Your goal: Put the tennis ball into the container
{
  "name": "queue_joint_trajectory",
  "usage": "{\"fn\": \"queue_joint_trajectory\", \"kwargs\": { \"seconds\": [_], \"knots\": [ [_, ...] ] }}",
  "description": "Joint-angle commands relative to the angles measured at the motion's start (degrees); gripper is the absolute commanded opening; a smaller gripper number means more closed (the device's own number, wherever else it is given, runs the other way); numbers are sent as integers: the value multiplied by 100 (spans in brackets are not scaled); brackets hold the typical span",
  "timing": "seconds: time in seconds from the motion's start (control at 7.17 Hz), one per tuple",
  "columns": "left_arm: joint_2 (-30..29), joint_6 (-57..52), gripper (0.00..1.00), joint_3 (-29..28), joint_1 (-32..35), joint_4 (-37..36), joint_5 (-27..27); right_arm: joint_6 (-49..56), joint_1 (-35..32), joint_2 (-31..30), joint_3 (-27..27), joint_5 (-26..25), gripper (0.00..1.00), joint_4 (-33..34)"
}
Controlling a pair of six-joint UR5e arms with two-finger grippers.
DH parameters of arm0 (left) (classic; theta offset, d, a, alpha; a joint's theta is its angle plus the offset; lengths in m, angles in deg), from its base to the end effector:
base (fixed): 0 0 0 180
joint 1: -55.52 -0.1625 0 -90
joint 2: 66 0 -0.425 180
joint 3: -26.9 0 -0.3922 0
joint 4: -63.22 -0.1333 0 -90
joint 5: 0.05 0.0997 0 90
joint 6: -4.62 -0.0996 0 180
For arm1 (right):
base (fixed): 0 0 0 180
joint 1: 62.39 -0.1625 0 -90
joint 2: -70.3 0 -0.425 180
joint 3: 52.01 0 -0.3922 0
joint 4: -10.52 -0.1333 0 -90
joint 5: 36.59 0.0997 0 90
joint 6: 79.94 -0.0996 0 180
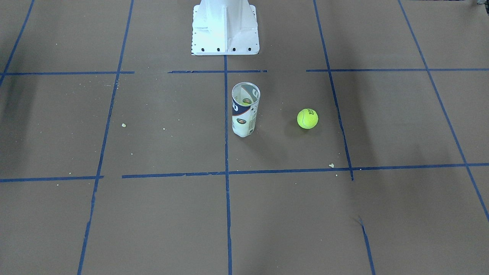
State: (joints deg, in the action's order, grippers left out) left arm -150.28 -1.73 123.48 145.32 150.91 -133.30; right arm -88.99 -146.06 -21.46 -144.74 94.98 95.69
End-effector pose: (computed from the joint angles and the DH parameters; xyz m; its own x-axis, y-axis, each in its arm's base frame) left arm -0.0635 -0.4479 0.6545 0.7236 0.0959 -0.6836 -0.0840 0.9952 0.0506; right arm 0.0132 -0.4903 0.6447 0.7443 0.0083 0.6678 -0.0075 1.0000 -0.0040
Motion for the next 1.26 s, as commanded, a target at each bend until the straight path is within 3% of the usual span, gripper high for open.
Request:
{"fn": "queue_joint_trajectory", "kwargs": {
  "seconds": [0.0, 0.42, 0.7, 0.84, 1.12],
  "knots": [
    [-62, 28, 100, 10, 3, 11, 0, 0, 0, 0, 0, 0, 100, 0],
    [-482, 281, 100, 185, 3, -59, 70, 0, 0, 0, 0, 0, 100, 0],
    [-887, 1482, 100, 544, -110, -77, 88, 0, 9, 0, 0, 0, 100, 0],
    [-915, 2166, 100, 1059, -642, -77, 88, 0, 0, 0, 0, 0, 100, 0],
    [-1588, 3599, 100, 1406, -1688, -77, 71, 0, 0, 0, 0, 0, 100, 0]
  ]
}}
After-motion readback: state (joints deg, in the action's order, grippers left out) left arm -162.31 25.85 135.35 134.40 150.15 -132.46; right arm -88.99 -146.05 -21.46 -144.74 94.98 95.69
